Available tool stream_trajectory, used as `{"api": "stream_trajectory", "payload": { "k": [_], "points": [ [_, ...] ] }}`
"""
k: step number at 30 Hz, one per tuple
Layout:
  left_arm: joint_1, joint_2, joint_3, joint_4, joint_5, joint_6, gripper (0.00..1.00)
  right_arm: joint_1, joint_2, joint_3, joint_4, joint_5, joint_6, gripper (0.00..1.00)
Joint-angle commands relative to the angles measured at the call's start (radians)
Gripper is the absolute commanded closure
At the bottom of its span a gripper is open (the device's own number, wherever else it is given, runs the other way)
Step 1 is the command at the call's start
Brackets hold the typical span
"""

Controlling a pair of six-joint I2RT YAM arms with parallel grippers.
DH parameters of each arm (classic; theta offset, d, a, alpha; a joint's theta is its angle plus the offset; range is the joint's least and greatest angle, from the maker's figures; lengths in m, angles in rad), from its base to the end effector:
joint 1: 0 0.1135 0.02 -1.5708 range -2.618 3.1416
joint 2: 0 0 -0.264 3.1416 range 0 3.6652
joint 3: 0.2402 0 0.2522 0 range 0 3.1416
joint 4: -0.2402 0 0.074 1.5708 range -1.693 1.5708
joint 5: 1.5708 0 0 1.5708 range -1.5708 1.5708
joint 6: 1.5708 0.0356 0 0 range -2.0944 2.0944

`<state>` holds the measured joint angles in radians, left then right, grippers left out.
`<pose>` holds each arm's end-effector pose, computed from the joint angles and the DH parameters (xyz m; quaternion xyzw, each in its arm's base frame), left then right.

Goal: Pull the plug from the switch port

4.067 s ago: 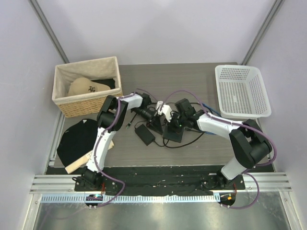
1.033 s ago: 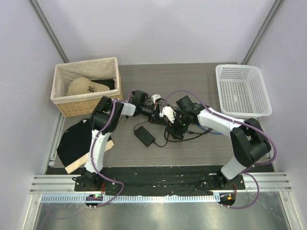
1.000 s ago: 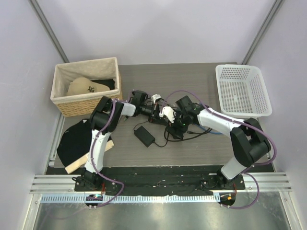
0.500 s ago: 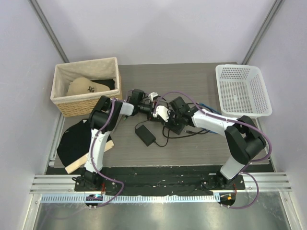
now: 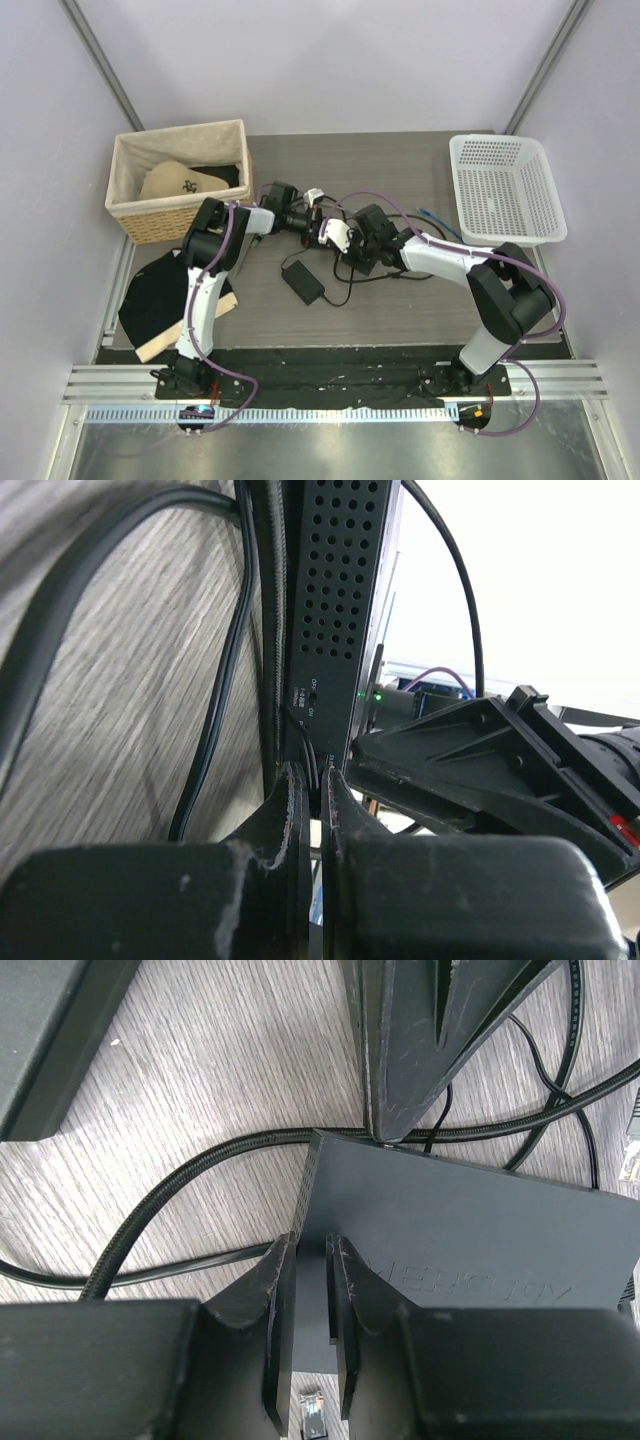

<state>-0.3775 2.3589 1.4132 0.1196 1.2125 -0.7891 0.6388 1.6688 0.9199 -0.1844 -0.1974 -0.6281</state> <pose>0.4133 -0.1997 0.0725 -0.0465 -0.7917 0.6077 0.0428 0.2615 0.2029 0.1659 -0.5843 0.7434 0.0952 0.3113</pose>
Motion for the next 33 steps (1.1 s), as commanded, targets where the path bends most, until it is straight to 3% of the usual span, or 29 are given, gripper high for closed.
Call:
{"api": "stream_trajectory", "payload": {
  "k": [1,3,5,9,11,15,18,22,25,27,33],
  "points": [
    [-0.014,-0.001,-0.017,-0.080,0.044,0.063,1.00,0.005,0.169,-0.101,-0.244,0.004,0.067,0.79],
    [-0.008,-0.024,-0.013,-0.095,0.068,0.092,1.00,0.005,0.174,-0.101,-0.256,-0.011,0.071,0.79],
    [0.037,-0.030,0.097,-0.211,0.072,0.161,1.00,0.005,0.170,-0.111,-0.256,-0.030,0.079,0.79],
    [0.110,0.051,0.406,-0.661,0.041,0.449,1.00,0.007,0.178,-0.108,-0.263,-0.039,0.076,0.80],
    [0.109,0.121,0.501,-0.777,0.053,0.519,1.00,0.009,0.187,-0.101,-0.274,-0.040,0.073,0.80],
    [0.040,0.108,0.368,-0.822,0.038,0.634,1.00,0.007,0.181,-0.105,-0.270,-0.040,0.076,0.81],
    [-0.032,-0.008,0.196,-0.793,-0.184,0.806,1.00,0.009,0.177,-0.110,-0.265,-0.042,0.079,0.81],
    [-0.057,-0.113,0.044,-0.746,-0.312,0.993,1.00,0.007,0.184,-0.104,-0.268,-0.040,0.074,0.81],
    [-0.034,-0.112,0.033,-0.701,-0.261,0.989,1.00,0.005,0.184,-0.104,-0.271,-0.042,0.071,0.81],
    [-0.032,-0.098,0.046,-0.637,-0.246,0.857,1.00,0.005,0.180,-0.105,-0.271,-0.045,0.071,0.81],
    [-0.025,-0.026,0.128,-0.563,-0.004,0.503,1.00,0.005,0.169,-0.116,-0.260,-0.043,0.073,0.81]
  ]
}}
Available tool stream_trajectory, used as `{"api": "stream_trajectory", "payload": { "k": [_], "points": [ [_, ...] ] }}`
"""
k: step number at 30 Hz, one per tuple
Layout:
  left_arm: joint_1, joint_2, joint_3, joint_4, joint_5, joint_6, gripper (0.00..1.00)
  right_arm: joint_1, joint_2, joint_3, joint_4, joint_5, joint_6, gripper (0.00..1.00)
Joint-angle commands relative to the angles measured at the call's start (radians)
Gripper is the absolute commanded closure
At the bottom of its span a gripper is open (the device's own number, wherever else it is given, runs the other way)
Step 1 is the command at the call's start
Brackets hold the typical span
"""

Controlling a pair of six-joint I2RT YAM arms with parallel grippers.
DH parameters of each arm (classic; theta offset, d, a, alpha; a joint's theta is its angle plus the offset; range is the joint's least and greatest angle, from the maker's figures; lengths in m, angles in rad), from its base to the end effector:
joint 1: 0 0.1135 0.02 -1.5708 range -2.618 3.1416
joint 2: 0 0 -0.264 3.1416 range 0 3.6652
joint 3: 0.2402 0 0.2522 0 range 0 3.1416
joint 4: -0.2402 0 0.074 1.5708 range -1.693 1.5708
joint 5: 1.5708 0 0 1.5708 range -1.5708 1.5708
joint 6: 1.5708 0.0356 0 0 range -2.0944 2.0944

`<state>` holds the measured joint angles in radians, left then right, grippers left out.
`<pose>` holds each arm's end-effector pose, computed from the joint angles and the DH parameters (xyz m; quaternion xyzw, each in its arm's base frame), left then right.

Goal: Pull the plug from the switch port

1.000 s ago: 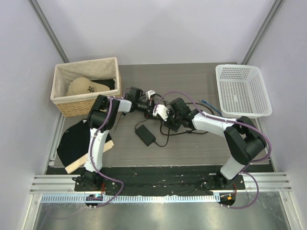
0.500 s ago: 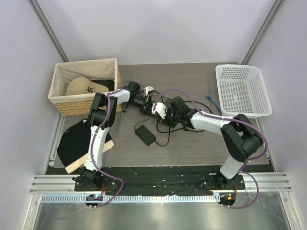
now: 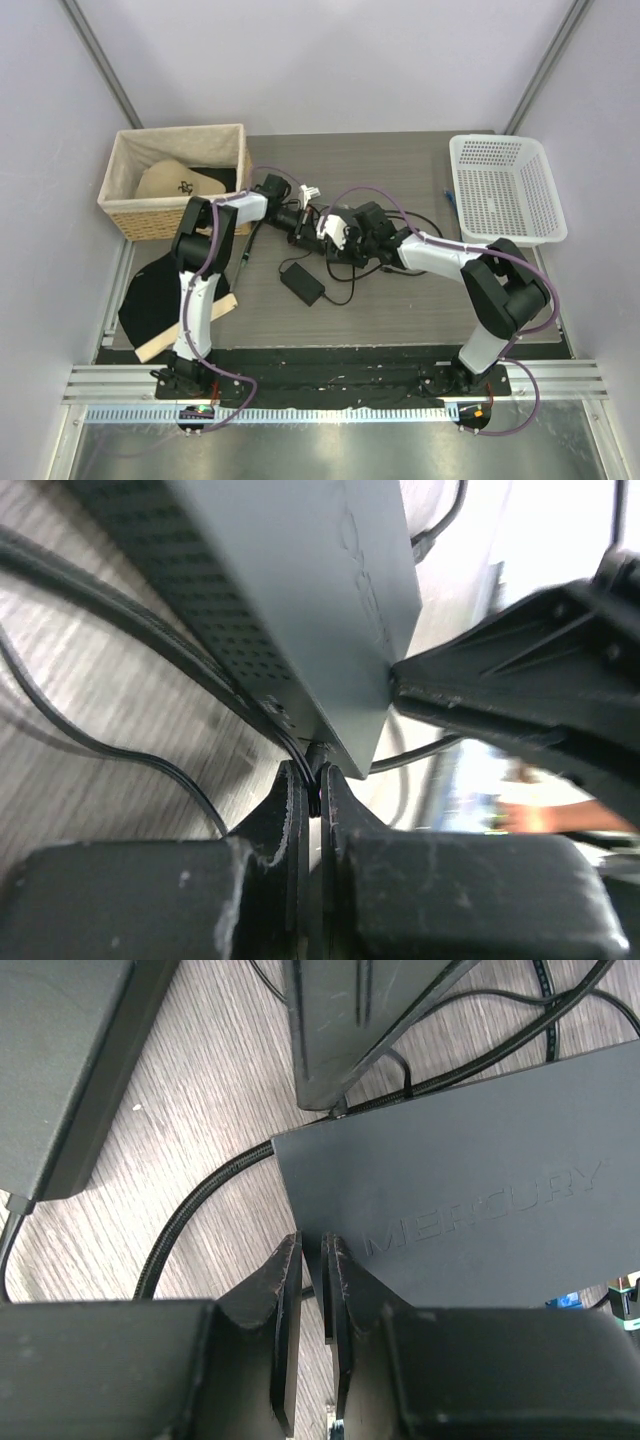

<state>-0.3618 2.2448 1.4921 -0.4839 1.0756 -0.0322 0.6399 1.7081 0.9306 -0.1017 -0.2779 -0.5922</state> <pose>0.3952 -0.1831 0.1102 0.2230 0.8214 -0.5233 0.0412 0.2684 0.2119 0.1626 -0.5767 0.7333 0.1383 0.3325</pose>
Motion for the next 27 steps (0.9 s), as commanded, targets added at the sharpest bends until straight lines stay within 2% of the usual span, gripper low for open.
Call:
{"api": "stream_trajectory", "payload": {
  "k": [1,2,4,5,6,7,8,9,11,15,18,20,23,27],
  "points": [
    [-0.034,0.096,0.059,0.039,0.194,-0.293,1.00,0.004,0.122,-0.131,-0.337,0.039,0.038,0.81],
    [-0.028,0.105,0.059,0.025,0.311,-0.317,1.00,0.004,0.120,-0.134,-0.334,0.039,0.040,0.81],
    [-0.016,0.125,0.069,-0.116,0.380,-0.122,1.00,0.004,0.117,-0.138,-0.329,0.039,0.038,0.81],
    [-0.014,0.145,0.094,-0.409,0.408,0.034,1.00,0.004,0.117,-0.139,-0.329,0.039,0.037,0.81],
    [-0.016,0.176,0.173,-0.593,0.421,0.208,1.00,0.004,0.116,-0.141,-0.329,0.036,0.037,0.81],
    [-0.016,0.275,0.228,-0.801,0.434,0.657,1.00,0.004,0.114,-0.142,-0.326,0.037,0.037,0.82],
    [-0.022,0.329,0.288,-1.171,0.446,0.859,1.00,0.004,0.113,-0.142,-0.326,0.039,0.037,0.81],
    [-0.025,0.366,0.298,-1.177,0.490,0.829,1.00,0.004,0.116,-0.141,-0.326,0.039,0.038,0.81],
    [-0.034,0.381,0.246,-1.176,0.538,0.897,1.00,0.004,0.117,-0.138,-0.329,0.039,0.038,0.81],
    [-0.063,0.371,0.237,-1.176,0.521,0.917,1.00,0.004,0.110,-0.144,-0.317,0.046,0.051,0.81],
    [-0.055,0.360,0.270,-1.176,0.453,0.868,1.00,0.003,0.108,-0.145,-0.316,0.048,0.055,0.80],
    [-0.040,0.352,0.269,-1.176,0.353,0.864,1.00,0.000,0.110,-0.145,-0.316,0.045,0.055,0.81],
    [-0.029,0.328,0.211,-1.176,0.223,0.876,1.00,-0.005,0.108,-0.147,-0.314,0.042,0.058,0.81],
    [-0.031,0.326,0.162,-1.177,0.136,0.882,1.00,-0.005,0.108,-0.147,-0.313,0.042,0.058,0.82]
  ]
}}
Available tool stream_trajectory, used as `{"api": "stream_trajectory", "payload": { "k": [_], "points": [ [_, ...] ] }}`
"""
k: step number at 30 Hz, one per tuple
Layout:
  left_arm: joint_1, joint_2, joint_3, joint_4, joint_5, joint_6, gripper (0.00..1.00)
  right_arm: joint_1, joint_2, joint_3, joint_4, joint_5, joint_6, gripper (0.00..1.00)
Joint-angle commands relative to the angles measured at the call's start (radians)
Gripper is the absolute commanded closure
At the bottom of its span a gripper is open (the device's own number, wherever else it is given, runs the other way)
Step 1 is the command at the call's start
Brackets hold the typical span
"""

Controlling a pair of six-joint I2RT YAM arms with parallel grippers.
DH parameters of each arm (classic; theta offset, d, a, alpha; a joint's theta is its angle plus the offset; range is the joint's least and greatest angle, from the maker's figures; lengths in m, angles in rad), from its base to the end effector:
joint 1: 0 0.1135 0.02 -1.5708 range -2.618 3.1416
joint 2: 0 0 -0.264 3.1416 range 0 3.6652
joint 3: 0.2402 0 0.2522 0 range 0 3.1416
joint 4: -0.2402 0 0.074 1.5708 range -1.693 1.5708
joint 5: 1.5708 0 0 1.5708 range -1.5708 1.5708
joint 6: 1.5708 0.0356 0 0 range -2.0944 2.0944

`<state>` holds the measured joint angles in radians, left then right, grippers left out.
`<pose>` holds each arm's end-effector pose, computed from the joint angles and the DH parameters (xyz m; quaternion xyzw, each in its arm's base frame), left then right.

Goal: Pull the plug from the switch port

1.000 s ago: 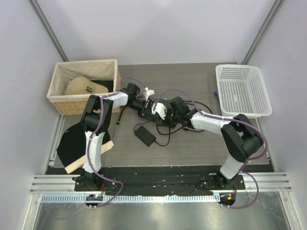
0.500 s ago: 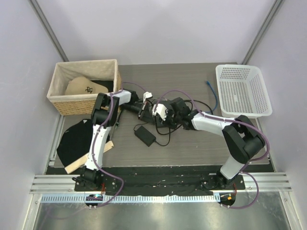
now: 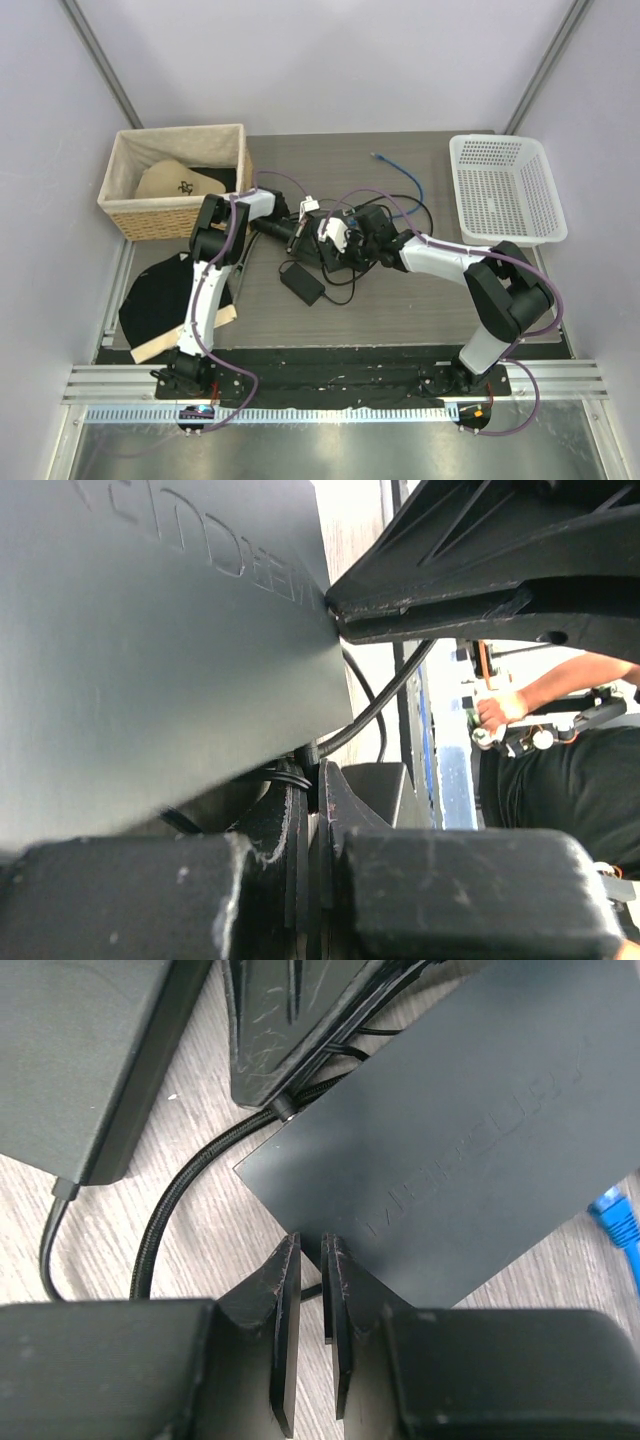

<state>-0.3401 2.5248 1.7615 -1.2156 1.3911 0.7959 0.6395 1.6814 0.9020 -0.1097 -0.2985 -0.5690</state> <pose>0.3861 -0.1738 0.0664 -0.2950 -0.7036 0.6464 0.0098 0.2615 0.2075 0.1625 -0.5704 0.7387 0.1517 0.3254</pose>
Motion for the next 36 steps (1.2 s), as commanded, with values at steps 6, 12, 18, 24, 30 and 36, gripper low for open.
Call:
{"api": "stream_trajectory", "payload": {
  "k": [6,12,18,24,30,36],
  "points": [
    [-0.056,0.042,-0.132,-0.444,-0.240,0.057,1.00,-0.004,0.135,-0.118,-0.304,0.062,0.034,0.82],
    [-0.057,0.037,-0.100,-0.447,-0.259,0.034,1.00,-0.004,0.124,-0.129,-0.292,0.062,0.035,0.82],
    [-0.056,-0.006,-0.122,-0.444,-0.244,0.028,1.00,-0.004,0.098,-0.149,-0.271,0.067,0.038,0.82],
    [-0.043,-0.128,-0.155,-0.429,-0.241,0.046,1.00,-0.009,0.058,-0.179,-0.249,0.061,0.032,0.77],
    [-0.106,-0.211,0.012,-0.195,-0.417,-0.251,1.00,-0.109,-0.018,-0.076,-0.307,-0.005,0.078,0.53],
    [-0.105,-0.190,0.220,-0.281,-0.647,-0.348,1.00,-0.291,-0.072,0.245,-0.432,-0.240,0.276,0.34]
  ]
}}
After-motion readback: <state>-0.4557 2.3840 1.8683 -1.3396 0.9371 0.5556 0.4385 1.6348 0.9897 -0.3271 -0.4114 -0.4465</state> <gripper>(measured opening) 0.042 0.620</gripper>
